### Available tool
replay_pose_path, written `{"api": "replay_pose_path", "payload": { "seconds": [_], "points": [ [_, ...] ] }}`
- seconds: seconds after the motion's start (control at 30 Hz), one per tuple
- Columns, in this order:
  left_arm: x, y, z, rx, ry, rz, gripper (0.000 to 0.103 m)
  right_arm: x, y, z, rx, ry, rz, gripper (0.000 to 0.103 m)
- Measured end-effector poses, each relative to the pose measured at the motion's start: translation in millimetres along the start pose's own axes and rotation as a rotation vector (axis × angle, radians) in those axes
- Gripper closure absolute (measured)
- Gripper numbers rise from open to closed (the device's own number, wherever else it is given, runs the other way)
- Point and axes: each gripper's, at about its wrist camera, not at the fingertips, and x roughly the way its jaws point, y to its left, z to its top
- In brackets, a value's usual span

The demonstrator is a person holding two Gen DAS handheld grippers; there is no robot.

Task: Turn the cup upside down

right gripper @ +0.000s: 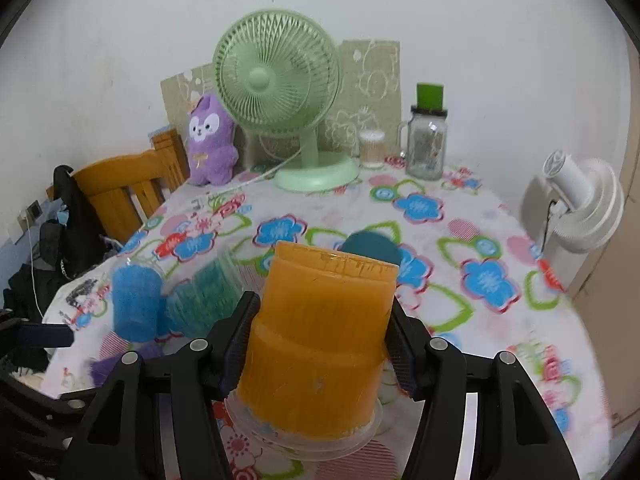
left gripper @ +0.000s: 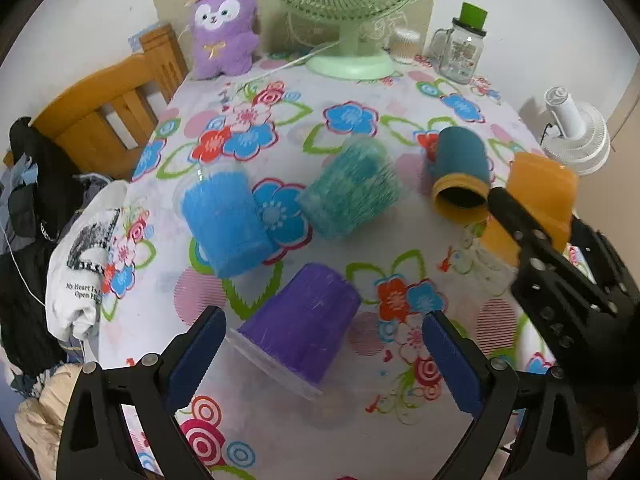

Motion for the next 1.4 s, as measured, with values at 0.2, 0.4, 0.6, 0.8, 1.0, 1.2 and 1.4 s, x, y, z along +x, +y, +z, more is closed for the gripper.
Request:
{"api": "replay_pose_path", "payload": {
  "seconds": [0.2, 0.4, 0.6, 0.8, 1.0, 1.2, 1.4],
  "points": [
    [10.8, 6.4, -7.6, -0.008, -0.016, 0.000, 0.003, 25.0, 5.7, -18.0, -0.004, 0.040, -0.019, 0.040],
    [13.3, 13.2, -8.7, 0.002, -0.004, -0.005, 0.003, 18.2, 6.9, -28.4, 0.033, 0.098, 0.012, 0.036],
    [-14.1, 15.2, 3.2, 0.013, 0.022, -0.024, 0.003, -23.7, 5.5, 5.2, 0.115, 0.142, 0.019, 0.013],
    [-74.2, 8.5, 29.7, 0.038, -0.019, -0.032, 0.003, -78.2, 3.6, 68.6, 0.160, 0.165, 0.002, 0.009],
    [-131.8, 6.9, 58.1, 0.026, -0.104, -0.049, 0.000, -118.7, 6.2, 118.0, 0.088, 0.154, -0.057, 0.007],
    [-161.7, 6.1, 69.8, 0.000, -0.171, -0.045, 0.000, -140.3, 4.7, 139.2, 0.045, 0.143, -0.088, 0.007],
    [-169.4, 3.4, 64.1, -0.016, -0.180, -0.043, 0.000, -152.6, 4.1, 140.0, 0.026, 0.141, -0.109, 0.007]
  ]
}}
